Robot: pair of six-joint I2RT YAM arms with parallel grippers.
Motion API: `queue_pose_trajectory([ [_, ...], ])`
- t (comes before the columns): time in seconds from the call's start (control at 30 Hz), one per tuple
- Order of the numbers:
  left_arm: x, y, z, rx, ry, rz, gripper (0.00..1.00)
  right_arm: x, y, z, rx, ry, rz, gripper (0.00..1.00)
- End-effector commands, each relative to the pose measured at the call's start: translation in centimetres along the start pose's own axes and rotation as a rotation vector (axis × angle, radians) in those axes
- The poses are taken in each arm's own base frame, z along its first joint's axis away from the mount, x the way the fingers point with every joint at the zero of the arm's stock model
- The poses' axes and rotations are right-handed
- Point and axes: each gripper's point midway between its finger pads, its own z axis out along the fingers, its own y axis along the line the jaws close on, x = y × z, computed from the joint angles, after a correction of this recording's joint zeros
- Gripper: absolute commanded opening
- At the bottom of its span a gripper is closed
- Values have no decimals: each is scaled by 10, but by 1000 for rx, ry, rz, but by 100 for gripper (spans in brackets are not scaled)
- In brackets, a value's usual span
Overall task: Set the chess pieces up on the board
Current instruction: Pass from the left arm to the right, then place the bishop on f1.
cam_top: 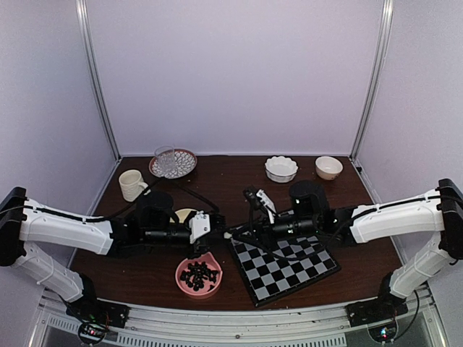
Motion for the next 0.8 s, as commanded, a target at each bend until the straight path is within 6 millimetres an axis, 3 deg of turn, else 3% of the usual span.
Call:
queue_pose_trajectory([
  [0.0,-18,2,-5,-12,-69,3,34,-4,-2,2,23,-11,-6,4],
  [0.23,-15,14,-13,-93,-67,-33,61,-9,-32,-15,237,9,-29,2],
  [0.47,-13,39,-30,-215,-43,-104,71,-8,-75,-42,538,127,-62,2],
  [0.63,4,67,-39,-303,19,-241,74,-8,-88,-51,628,220,-73,4],
  [0.77,20,92,-46,-403,101,-342,91,-20,-87,-53,669,297,-58,4],
])
